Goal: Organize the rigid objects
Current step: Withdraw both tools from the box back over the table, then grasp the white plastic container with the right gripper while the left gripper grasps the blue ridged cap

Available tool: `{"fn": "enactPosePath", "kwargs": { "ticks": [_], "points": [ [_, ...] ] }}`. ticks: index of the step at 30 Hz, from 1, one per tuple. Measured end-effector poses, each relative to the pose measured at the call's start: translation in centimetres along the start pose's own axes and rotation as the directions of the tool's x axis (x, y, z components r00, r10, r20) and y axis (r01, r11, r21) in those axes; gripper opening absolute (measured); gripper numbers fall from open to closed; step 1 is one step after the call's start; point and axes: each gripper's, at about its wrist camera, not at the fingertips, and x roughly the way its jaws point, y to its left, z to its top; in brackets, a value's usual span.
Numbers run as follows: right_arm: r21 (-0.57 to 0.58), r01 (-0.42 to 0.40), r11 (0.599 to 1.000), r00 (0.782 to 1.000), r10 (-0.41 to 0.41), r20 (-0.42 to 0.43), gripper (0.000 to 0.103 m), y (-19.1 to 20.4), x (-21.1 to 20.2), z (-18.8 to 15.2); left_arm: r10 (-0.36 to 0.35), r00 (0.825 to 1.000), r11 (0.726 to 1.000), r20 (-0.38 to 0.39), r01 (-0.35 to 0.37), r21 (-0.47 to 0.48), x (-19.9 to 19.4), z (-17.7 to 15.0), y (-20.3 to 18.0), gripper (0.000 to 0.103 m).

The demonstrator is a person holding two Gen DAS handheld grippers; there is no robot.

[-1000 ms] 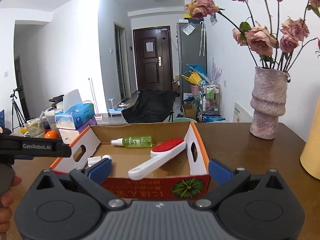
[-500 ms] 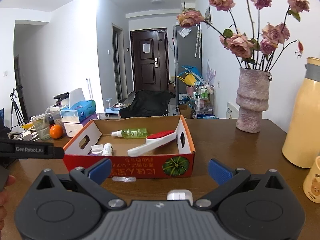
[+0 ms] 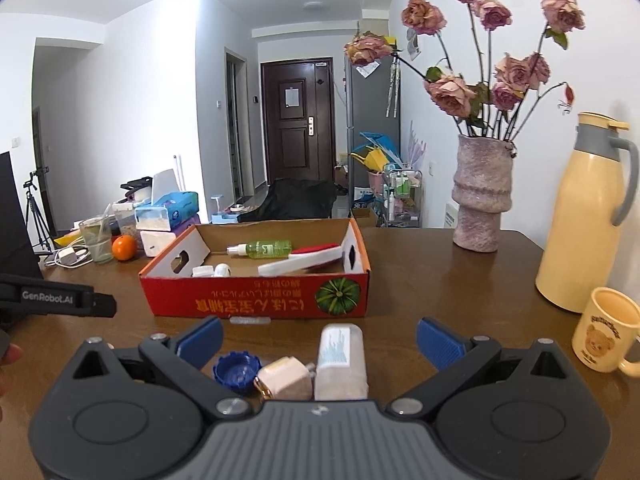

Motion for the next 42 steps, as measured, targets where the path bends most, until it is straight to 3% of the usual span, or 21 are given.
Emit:
{"fn": "enactPosePath", "kwargs": {
  "ticks": [9,22,42],
  "points": [
    [0.002,0.025,1.000,1.000,-0.025,-0.016,0.103,-1.0,-2.3,-2.2,-0.011,1.000,1.000,-0.029,0.012,0.015,-1.3,-2.8,-0.1,0.103],
    [0.005,0.025,1.000,0.998,-0.025,-0.054,0.103,-1.4,-2.3,-4.2,-0.029,0.995,0.999,-0.097,0.032,0.027,-0.5,-5.5,-0.9,0.103],
    [-0.120,0.038,0.992,0.990,-0.054,-0.129,0.102,-0.9,4.2,-4.2,-0.006,0.989,1.000,-0.145,0.009,0.021,2.6,-5.3,-1.8,0.103]
  ]
}}
